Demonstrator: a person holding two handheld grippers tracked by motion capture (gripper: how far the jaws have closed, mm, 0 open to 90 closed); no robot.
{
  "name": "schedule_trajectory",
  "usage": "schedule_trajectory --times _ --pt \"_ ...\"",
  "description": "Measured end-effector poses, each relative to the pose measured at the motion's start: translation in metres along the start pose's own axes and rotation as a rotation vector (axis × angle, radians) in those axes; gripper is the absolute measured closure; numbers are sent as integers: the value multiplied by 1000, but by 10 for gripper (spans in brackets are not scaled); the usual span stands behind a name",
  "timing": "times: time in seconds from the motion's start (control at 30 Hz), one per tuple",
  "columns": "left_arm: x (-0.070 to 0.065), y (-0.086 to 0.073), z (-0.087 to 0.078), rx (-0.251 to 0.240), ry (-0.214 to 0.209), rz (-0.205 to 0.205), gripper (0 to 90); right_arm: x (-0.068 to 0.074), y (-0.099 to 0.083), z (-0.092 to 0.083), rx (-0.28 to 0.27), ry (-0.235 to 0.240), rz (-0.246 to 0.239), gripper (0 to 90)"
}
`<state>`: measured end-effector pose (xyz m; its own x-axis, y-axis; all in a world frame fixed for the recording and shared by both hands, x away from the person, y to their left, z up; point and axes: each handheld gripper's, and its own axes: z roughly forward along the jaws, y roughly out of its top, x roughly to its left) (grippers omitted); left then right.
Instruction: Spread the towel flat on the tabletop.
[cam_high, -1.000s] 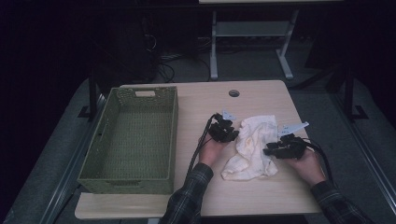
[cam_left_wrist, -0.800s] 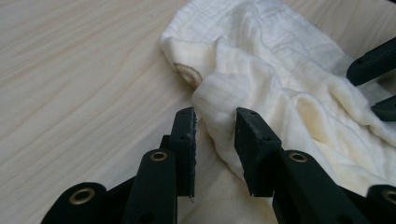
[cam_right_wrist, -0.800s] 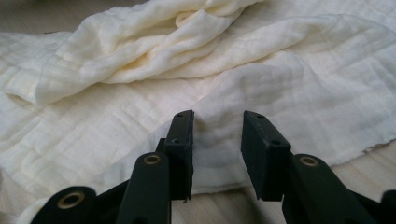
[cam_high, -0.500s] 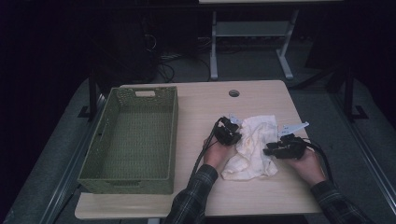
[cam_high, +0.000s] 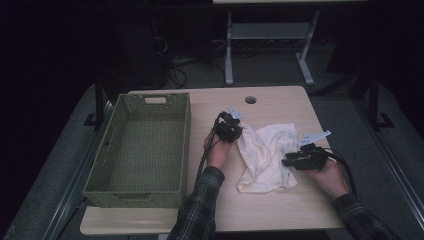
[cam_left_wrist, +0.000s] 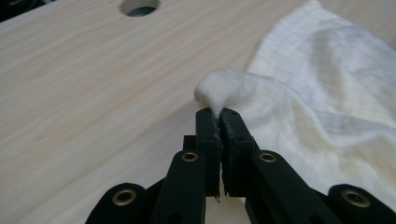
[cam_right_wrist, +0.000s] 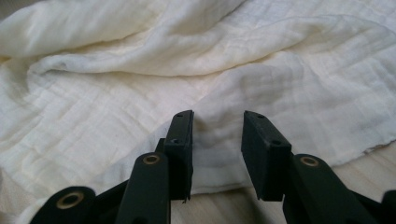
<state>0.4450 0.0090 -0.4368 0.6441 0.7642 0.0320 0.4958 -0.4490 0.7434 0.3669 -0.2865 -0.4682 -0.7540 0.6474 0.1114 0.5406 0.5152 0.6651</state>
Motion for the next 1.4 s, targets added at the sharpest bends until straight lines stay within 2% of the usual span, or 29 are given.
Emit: schedule_trajectory --times 0.1,0.17,0.23,0.33,0.47,0.5,0.53,0.57,0.67,0.8,1.0,1.13,1.17,1.4 --pt "10 1 1 8 53 -18 866 0 0 0 2 1 -1 633" --pt "17 0 1 10 106 -35 864 0 0 0 1 -1 -1 633" --pt "21 -2 1 25 126 -48 848 0 0 0 0 0 -1 633" --pt "18 -4 -2 23 94 -65 720 -1 0 0 2 4 0 623" --pt "9 -5 -13 5 53 -54 656 -1 1 -4 2 -6 1 615" --pt "7 -6 -15 -2 43 -55 656 -1 1 -4 2 -6 1 615" --pt "3 -8 -21 -9 14 -55 639 -1 1 -7 -9 -4 11 615" --pt "3 -8 -21 -9 14 -55 637 -1 1 -8 -13 -3 12 615" --pt "-5 -14 -32 -25 -43 -66 626 0 3 -11 -26 6 14 615" --pt "-17 -24 -43 -27 -92 -45 621 6 4 -17 -46 27 6 615" --pt "-38 -39 -59 -20 -151 -14 621 27 -1 -26 -49 63 -17 615" --pt "-50 -52 -71 -13 -166 9 611 43 -5 -35 -60 86 -59 611" --pt "-51 -55 -74 -9 -168 16 611 43 -5 -35 -60 86 -59 611" --pt "-61 -80 -93 2 -201 7 598 65 -14 -41 -55 136 -85 608"
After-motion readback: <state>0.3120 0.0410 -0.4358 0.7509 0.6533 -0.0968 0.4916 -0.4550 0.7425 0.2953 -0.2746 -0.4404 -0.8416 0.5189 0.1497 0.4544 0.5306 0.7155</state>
